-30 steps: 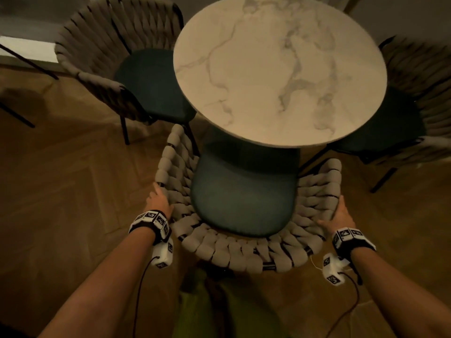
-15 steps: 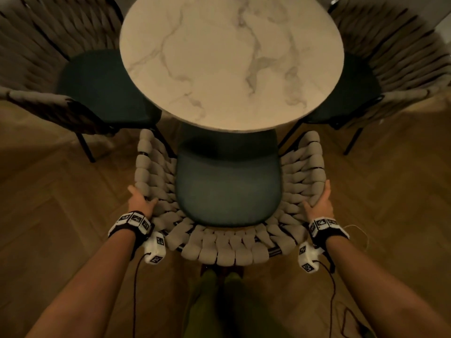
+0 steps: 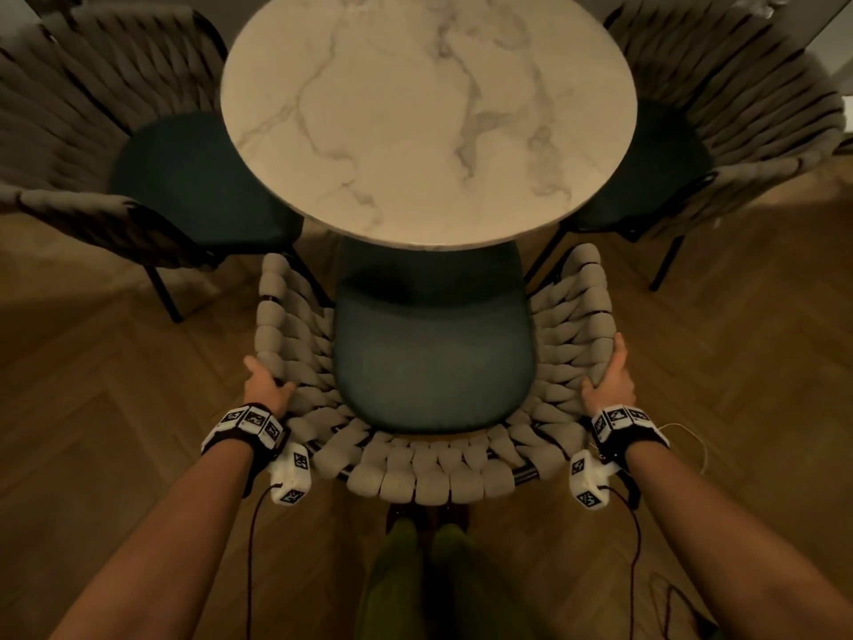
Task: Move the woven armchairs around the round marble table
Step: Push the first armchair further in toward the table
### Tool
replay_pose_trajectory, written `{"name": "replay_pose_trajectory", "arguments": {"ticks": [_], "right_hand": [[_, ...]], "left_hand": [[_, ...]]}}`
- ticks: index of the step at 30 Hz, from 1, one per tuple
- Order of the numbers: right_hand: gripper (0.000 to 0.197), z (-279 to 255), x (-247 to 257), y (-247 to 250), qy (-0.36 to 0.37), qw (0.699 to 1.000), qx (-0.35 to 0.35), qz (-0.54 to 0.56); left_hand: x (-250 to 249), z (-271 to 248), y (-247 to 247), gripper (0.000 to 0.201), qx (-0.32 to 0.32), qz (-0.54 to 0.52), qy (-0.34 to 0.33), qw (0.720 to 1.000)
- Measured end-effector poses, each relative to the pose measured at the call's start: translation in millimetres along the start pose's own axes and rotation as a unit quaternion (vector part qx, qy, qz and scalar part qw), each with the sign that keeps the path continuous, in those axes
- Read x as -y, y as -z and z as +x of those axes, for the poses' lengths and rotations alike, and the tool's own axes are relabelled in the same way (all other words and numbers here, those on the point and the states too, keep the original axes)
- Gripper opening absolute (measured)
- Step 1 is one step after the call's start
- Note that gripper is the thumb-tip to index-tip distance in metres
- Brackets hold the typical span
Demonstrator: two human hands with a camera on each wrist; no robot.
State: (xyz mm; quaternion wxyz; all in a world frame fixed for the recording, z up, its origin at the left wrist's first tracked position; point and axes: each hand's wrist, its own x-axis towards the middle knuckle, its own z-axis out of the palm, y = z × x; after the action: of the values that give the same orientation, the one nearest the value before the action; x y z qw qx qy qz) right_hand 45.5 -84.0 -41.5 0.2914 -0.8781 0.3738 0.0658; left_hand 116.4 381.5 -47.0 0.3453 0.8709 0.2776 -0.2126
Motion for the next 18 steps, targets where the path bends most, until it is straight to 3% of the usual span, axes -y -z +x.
{"name": "replay_pose_trajectory", "arguments": {"ticks": [7,13,18], "right_hand": [[0.087,-21,-20,6,-0.003,1.000,-0.015,0.005],[0.089,-32,-20,-5,-0.013,1.000,-0.025,0.012],[0.087,-15,-17,3,-0.015,1.000,-0.020,0.007]], "left_hand": [[16,-23,-6,0.087,0.025,0.007,-0.002,1.000],[17,-13,2,0.087,0.010,0.015,-0.007,1.000],[15,-16,-6,0.081,0.010,0.006,-0.010,1.000]]}}
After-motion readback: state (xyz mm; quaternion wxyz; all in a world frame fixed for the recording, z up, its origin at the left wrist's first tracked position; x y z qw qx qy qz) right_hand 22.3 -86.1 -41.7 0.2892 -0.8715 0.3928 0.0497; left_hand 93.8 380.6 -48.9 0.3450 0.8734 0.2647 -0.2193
